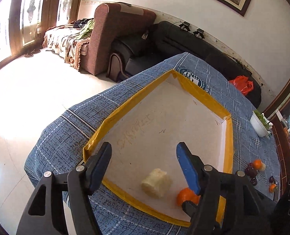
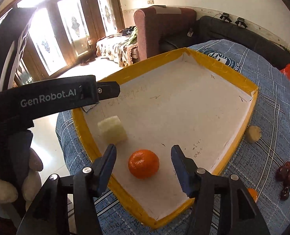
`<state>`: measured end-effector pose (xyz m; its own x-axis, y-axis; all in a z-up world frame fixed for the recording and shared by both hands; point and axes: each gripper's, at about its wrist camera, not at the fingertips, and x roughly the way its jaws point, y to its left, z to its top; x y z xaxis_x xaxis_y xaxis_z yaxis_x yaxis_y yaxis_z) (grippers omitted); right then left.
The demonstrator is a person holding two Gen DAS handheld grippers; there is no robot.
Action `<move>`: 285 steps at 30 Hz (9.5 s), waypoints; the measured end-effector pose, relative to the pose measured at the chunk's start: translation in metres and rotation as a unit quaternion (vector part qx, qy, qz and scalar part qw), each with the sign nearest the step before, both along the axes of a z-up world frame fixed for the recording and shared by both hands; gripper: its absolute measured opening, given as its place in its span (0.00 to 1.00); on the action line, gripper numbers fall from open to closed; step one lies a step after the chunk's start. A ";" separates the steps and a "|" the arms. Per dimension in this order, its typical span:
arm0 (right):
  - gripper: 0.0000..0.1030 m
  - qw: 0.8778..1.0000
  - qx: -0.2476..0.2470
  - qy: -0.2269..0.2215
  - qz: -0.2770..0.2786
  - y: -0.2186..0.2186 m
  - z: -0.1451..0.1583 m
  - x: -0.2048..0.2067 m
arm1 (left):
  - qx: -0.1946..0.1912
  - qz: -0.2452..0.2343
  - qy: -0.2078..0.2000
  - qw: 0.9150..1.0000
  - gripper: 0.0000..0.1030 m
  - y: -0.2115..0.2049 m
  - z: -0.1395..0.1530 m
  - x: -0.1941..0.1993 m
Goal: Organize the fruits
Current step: 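Carry the white chunk and orange into the yellow tray and open both tools, then grasp an orange with the left tool while the right tool grasps a dark plum, then carry the orange and dark plum into the tray and open both tools, then grasp a dark plum with the left tool while the right tool grasps another plum, then carry both dark plums into the tray and open both tools, then grasp a red jujube with the left tool while the right tool grasps a white chunk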
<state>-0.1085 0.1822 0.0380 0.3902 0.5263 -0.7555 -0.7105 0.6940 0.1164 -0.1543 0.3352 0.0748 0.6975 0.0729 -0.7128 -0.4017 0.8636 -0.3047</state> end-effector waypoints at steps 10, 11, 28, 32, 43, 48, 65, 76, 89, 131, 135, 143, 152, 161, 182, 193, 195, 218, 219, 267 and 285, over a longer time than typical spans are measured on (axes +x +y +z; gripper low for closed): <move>0.66 0.994 0.071 0.010 -0.078 -0.088 0.019 0.002 | 0.018 -0.054 -0.018 0.998 0.73 -0.057 0.023 0.006; 0.66 0.993 0.076 0.012 -0.092 -0.102 0.018 0.004 | 0.021 -0.065 -0.019 0.997 0.74 -0.064 0.026 0.008; 0.65 0.949 0.072 0.040 -0.303 -0.287 -0.013 0.042 | 0.105 -0.311 -0.006 0.945 0.76 -0.227 -0.004 0.025; 0.65 0.952 0.056 0.036 -0.297 -0.283 -0.021 0.054 | 0.103 -0.328 0.015 0.939 0.76 -0.238 -0.022 0.035; 0.53 0.965 0.017 0.041 -0.259 -0.251 -0.038 0.085 | 0.096 -0.340 0.044 0.935 0.75 -0.241 -0.044 0.058; 0.41 0.964 0.020 0.037 -0.263 -0.252 -0.039 0.087 | 0.114 -0.343 0.047 0.931 0.72 -0.248 -0.050 0.065; 0.28 0.966 0.052 0.045 -0.251 -0.255 -0.029 0.063 | 0.082 -0.331 0.015 0.940 0.33 -0.234 -0.035 0.051; 0.29 0.979 0.071 0.026 -0.191 -0.207 0.009 0.038 | 0.072 -0.226 -0.016 0.971 0.33 -0.148 -0.001 0.038; 0.29 0.995 0.057 0.047 -0.068 -0.078 0.021 0.046 | 0.047 -0.102 0.029 0.993 0.33 -0.041 -0.019 0.053; 0.57 0.985 0.078 0.035 -0.147 -0.142 0.009 0.023 | -0.059 -0.190 -0.036 0.979 0.87 -0.125 0.027 0.012; 0.57 0.977 0.079 0.036 -0.193 -0.196 0.002 0.024 | -0.029 -0.240 -0.021 0.970 0.87 -0.181 0.024 0.017; 0.57 0.938 0.086 0.048 -0.333 -0.338 -0.013 0.039 | -0.010 -0.264 0.014 0.964 0.87 -0.216 0.004 0.031; 0.57 0.926 0.118 0.062 -0.354 -0.362 -0.012 0.061 | 0.007 -0.288 0.039 0.957 0.87 -0.242 -0.019 0.041; 0.56 0.964 0.054 0.055 -0.253 -0.269 -0.036 0.107 | 0.044 -0.283 -0.003 0.958 0.64 -0.230 0.000 0.049; 0.26 0.936 0.146 0.068 -0.314 -0.325 -0.042 0.114 | 0.086 -0.350 0.061 0.931 0.50 -0.305 -0.059 0.148; 0.26 0.942 0.124 0.040 -0.309 -0.314 -0.039 0.113 | 0.074 -0.324 0.040 0.942 0.25 -0.287 -0.046 0.133; 0.26 0.942 0.120 0.034 -0.310 -0.314 -0.039 0.112 | 0.068 -0.310 0.028 0.948 0.25 -0.273 -0.036 0.126; 0.27 0.983 0.122 0.065 -0.119 -0.155 0.019 0.079 | 0.066 -0.116 0.018 0.991 0.26 -0.054 -0.001 0.096; 0.27 0.985 0.118 0.070 -0.105 -0.142 0.019 0.078 | 0.060 -0.114 0.022 0.991 0.26 -0.049 -0.004 0.099; 0.52 0.956 0.061 0.042 -0.285 -0.286 -0.013 0.043 | -0.073 -0.256 0.030 0.963 0.80 -0.175 -0.001 0.080; 0.56 0.919 0.111 0.050 -0.376 -0.356 -0.018 0.113 | -0.008 -0.327 0.058 0.943 0.80 -0.244 -0.030 0.098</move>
